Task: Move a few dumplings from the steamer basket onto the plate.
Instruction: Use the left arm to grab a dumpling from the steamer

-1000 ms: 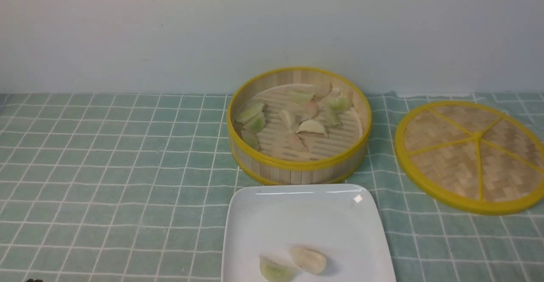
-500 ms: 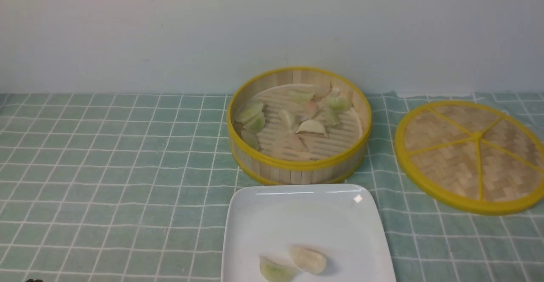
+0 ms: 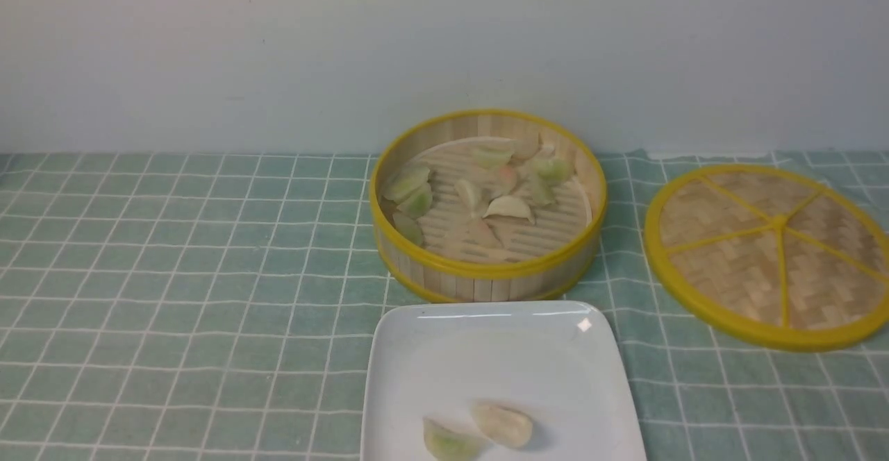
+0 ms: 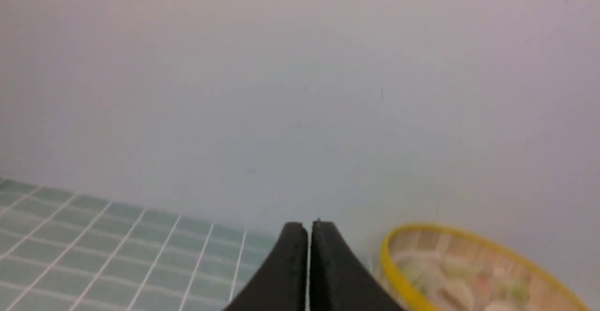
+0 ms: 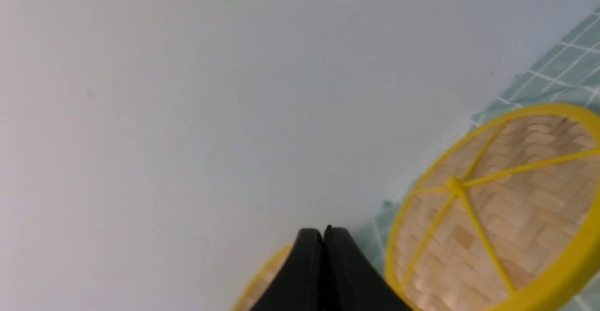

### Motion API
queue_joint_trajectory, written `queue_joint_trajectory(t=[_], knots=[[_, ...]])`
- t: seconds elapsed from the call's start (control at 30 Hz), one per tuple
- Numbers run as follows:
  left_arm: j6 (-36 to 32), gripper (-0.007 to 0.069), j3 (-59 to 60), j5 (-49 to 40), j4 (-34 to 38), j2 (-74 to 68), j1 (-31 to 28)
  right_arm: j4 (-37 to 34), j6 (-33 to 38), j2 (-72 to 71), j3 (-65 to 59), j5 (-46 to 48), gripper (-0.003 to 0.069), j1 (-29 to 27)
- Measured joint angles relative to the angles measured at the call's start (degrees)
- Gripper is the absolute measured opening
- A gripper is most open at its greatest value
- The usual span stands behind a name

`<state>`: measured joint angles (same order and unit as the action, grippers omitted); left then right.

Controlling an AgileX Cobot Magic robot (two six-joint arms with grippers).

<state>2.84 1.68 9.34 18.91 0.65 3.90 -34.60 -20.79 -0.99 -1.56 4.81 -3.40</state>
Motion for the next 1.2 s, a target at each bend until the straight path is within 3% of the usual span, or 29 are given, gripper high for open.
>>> queue_joint_trajectory(t=[0.13,0.27,0.37,0.5,0.53,0.57,0.73,0.87,1.2], knots=[[3.8,-0.0006,-0.7,6.6,3.9,0.0,0.0,-3.6,0.0,0.0,0.0,-1.6,-0.0015,0.0],[4.8,-0.0006,-8.2,2.9,3.7,-0.8,0.0,-5.1,0.7,0.0,1.0,-0.5,-0.0015,0.1],[4.1,-0.0006,-18.0,-7.4,1.2,-6.3,0.0,-2.4,5.7,0.3,7.6,7.5,-0.0015,1.0],[0.8,-0.0006,-36.7,-36.3,-3.3,-25.5,0.0,4.3,17.5,8.3,24.7,27.1,-0.0015,1.2],[0.6,-0.0006,-37.4,-39.0,-3.4,-26.5,0.0,4.3,17.9,9.5,25.5,27.1,-0.0015,1.2],[-1.6,-0.0006,-43.6,-48.7,-3.8,-35.6,0.0,6.0,20.8,14.9,32.0,35.9,-0.0015,1.2],[-8.8,-0.0006,-56.2,-65.5,-3.9,-56.5,0.0,7.7,29.0,31.7,45.2,52.1,-0.0015,1.2],[-11.7,-0.0006,-63.5,-67.8,-4.2,-68.4,1.3,7.5,32.2,40.9,50.2,57.7,-0.0015,1.2],[-11.8,-0.0006,-87.0,-68.1,-11.0,-95.7,16.0,4.5,37.2,48.7,53.2,61.6,-0.0015,1.2]])
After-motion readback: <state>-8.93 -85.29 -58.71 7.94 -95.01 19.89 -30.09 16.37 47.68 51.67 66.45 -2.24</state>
